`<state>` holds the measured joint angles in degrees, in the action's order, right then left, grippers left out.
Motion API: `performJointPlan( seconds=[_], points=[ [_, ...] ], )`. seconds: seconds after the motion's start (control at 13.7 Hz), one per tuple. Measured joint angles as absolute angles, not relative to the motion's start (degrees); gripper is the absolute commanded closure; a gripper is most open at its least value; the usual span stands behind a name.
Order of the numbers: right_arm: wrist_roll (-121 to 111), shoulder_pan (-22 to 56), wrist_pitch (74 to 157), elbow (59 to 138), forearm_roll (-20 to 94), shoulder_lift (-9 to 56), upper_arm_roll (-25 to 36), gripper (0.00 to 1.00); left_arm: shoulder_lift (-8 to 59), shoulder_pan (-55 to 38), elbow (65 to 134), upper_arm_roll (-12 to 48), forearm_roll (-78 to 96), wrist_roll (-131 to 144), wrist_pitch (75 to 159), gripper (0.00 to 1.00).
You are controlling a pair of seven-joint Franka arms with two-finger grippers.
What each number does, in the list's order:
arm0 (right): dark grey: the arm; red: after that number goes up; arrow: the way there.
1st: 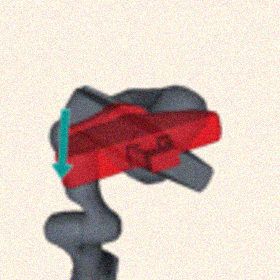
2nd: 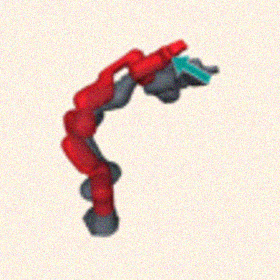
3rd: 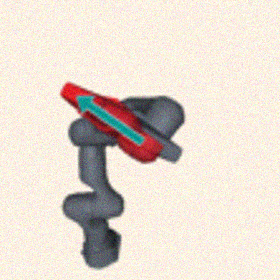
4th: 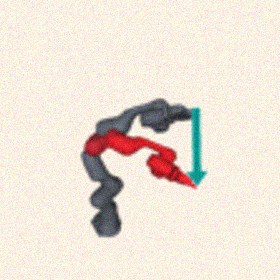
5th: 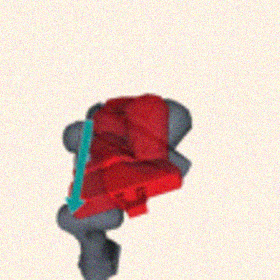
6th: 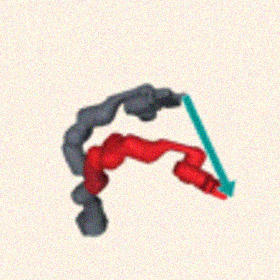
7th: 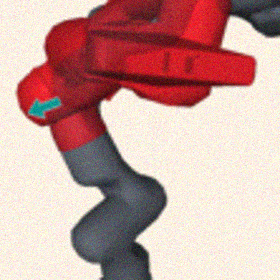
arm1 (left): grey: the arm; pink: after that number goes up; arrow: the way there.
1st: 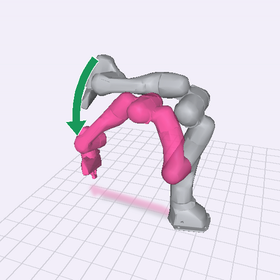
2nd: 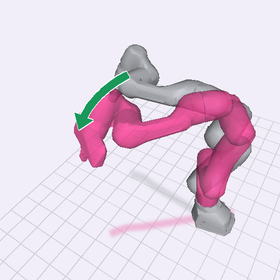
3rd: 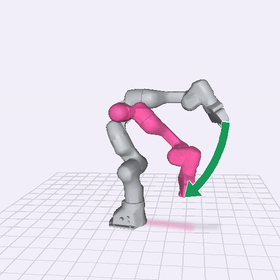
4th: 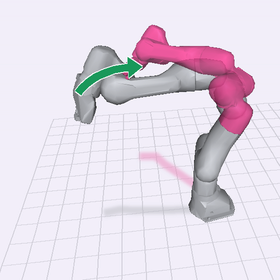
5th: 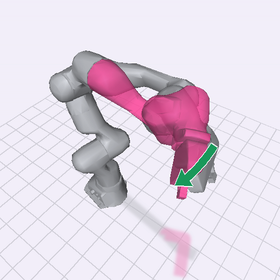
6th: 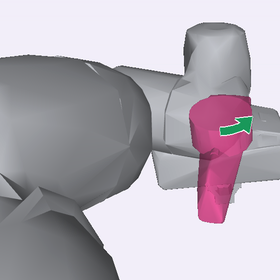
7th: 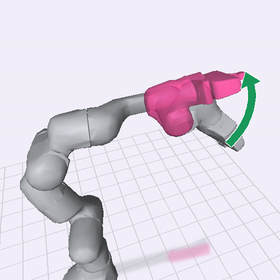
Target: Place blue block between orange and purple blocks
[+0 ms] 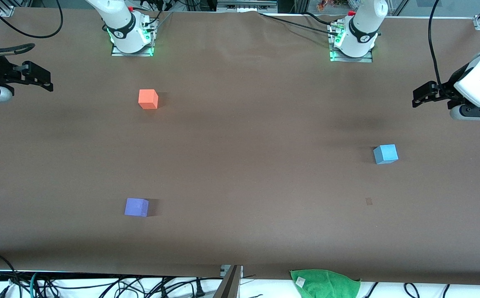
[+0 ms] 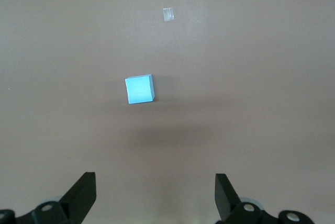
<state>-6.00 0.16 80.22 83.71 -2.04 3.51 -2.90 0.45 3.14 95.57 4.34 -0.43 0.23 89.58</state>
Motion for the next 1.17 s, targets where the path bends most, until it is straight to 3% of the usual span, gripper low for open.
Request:
performJointPlan(
  seconds=[0.8,1.17],
  points=[
    [-6.0,0.2,80.2,83.7,-2.0,3.5,-2.9,0.0,1.4,3.2,95.7,4.4,-0.4,0.3,87.9,0.0],
    [-6.0,0.2,80.2,83.7,-2.0,3.5,-2.9,0.0,6.0,3.9,97.8,4.4,-0.5,0.3,91.8,0.0]
  ],
)
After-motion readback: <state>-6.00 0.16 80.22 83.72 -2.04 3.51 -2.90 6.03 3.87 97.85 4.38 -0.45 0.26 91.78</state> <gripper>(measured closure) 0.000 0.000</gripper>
